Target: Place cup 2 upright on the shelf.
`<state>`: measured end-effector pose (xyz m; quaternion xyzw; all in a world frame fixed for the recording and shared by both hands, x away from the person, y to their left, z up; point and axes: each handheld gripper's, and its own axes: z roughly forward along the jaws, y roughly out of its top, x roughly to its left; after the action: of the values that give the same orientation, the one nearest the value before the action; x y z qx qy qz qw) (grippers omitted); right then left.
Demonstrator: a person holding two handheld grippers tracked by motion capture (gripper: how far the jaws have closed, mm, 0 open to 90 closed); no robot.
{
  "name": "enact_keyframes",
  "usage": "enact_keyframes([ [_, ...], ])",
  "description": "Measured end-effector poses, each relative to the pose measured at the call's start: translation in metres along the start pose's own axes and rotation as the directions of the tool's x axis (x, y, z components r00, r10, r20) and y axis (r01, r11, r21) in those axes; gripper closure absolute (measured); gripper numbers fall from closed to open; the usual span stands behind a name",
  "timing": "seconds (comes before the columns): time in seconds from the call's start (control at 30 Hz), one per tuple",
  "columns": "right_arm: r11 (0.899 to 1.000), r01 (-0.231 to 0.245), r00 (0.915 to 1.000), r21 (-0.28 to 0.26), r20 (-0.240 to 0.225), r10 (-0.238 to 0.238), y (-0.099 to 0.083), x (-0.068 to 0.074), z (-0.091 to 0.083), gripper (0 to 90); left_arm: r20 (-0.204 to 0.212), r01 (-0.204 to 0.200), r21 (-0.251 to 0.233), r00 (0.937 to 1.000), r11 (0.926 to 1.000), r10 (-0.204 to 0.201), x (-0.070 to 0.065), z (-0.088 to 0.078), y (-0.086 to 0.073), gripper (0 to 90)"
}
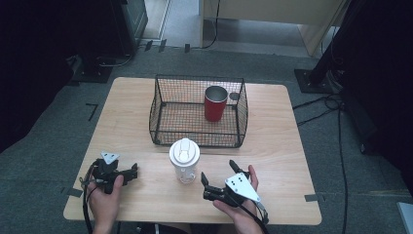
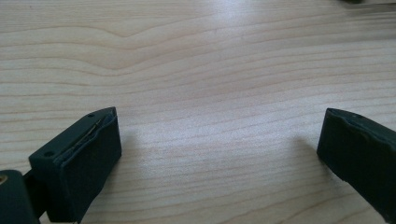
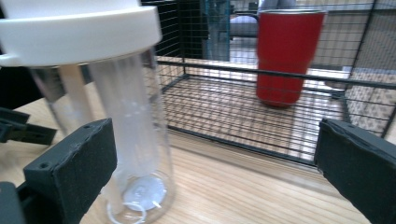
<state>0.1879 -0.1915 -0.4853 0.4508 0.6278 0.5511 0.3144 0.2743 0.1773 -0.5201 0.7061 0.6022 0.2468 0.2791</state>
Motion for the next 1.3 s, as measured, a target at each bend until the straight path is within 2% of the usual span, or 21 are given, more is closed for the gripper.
enact_keyframes([
  [0.2, 1.0, -0.005, 0.999, 0.005, -0.044, 0.005, -0.004, 0.015, 0.007, 0.0, 0.001, 0.0, 0.0, 1.0, 1.0, 0.0, 0.0, 0.0, 0.0, 0.4],
  [0.53, 1.0, -0.003, 0.9955, 0.005, -0.095, 0.003, -0.003, 0.03, 0.014, 0.0, 0.001, 0.0, 0.0, 1.0, 1.0, 0.0, 0.0, 0.0, 0.0, 0.4],
  [1.0, 1.0, 0.007, 0.9915, -0.011, -0.13, -0.009, 0.007, 0.048, 0.027, 0.0, 0.0, 0.0, 0.001, 1.0, 1.0, 0.0, 0.0, 0.0, 0.0, 0.4],
  [1.3, 1.0, 0.018, 0.9924, -0.003, -0.122, -0.018, 0.01, 0.055, 0.037, 3.1, 0.0, 0.0, 0.001, 1.0, 1.0, 0.0, 0.0, 0.0, 0.0, 0.4],
])
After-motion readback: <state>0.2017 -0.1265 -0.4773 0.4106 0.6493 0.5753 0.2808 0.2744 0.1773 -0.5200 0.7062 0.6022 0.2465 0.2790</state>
